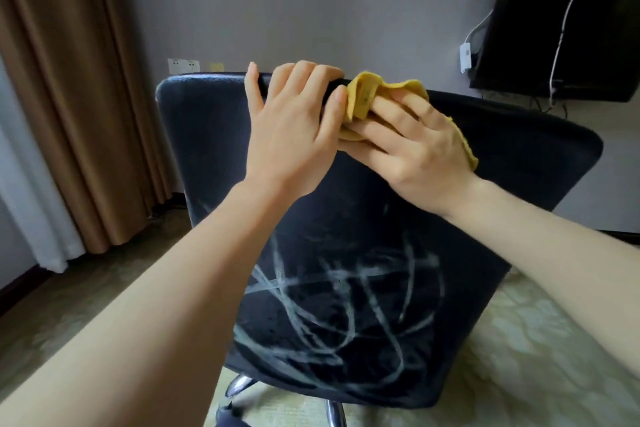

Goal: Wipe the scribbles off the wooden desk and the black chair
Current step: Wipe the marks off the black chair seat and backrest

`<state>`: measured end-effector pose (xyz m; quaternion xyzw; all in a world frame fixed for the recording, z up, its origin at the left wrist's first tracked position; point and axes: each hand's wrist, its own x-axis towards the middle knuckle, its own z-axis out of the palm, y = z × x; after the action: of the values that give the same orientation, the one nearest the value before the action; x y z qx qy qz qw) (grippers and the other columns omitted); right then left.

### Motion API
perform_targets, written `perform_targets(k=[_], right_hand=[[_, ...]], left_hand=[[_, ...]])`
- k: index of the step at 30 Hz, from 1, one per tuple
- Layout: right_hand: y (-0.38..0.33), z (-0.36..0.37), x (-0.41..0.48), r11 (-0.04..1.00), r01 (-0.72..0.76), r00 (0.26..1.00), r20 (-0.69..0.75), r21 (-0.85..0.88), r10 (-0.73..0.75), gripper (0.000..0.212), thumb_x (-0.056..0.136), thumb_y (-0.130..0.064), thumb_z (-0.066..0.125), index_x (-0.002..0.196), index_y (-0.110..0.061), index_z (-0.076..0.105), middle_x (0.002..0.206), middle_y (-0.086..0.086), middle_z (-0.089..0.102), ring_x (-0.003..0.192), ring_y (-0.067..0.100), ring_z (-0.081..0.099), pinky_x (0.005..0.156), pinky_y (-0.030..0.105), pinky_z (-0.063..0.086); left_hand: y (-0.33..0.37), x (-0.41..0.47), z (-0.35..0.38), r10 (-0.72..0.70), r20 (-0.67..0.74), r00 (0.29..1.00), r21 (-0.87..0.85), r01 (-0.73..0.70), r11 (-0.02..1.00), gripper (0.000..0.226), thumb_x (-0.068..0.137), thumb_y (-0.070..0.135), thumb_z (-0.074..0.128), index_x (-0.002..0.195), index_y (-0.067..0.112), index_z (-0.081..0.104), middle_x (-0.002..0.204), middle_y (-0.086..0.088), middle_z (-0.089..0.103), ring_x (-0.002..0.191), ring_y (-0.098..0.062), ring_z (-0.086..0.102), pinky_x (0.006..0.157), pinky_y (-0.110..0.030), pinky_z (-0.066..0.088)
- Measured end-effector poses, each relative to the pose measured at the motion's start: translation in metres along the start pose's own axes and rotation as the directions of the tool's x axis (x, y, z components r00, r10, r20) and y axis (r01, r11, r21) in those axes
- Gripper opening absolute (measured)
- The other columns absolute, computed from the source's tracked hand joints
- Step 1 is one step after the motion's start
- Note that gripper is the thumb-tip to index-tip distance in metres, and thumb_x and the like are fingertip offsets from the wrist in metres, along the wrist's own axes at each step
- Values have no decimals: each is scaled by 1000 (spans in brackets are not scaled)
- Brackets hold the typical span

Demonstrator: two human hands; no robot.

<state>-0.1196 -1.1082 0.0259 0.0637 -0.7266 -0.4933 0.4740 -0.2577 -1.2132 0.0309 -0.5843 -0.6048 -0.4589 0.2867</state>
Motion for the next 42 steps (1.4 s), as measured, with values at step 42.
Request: perform_targets(k=[42], right_hand=[[-30,6,-46,993,67,978,189,97,-84,25,94,-14,58,116,-20,69,124,0,64,120,22,50,99,37,41]], left_hand=[[-23,-7,-10,165,147,975,335,-206,919,62,91,54,39,147,33,26,131,-7,45,129,-24,34,110,-64,2]])
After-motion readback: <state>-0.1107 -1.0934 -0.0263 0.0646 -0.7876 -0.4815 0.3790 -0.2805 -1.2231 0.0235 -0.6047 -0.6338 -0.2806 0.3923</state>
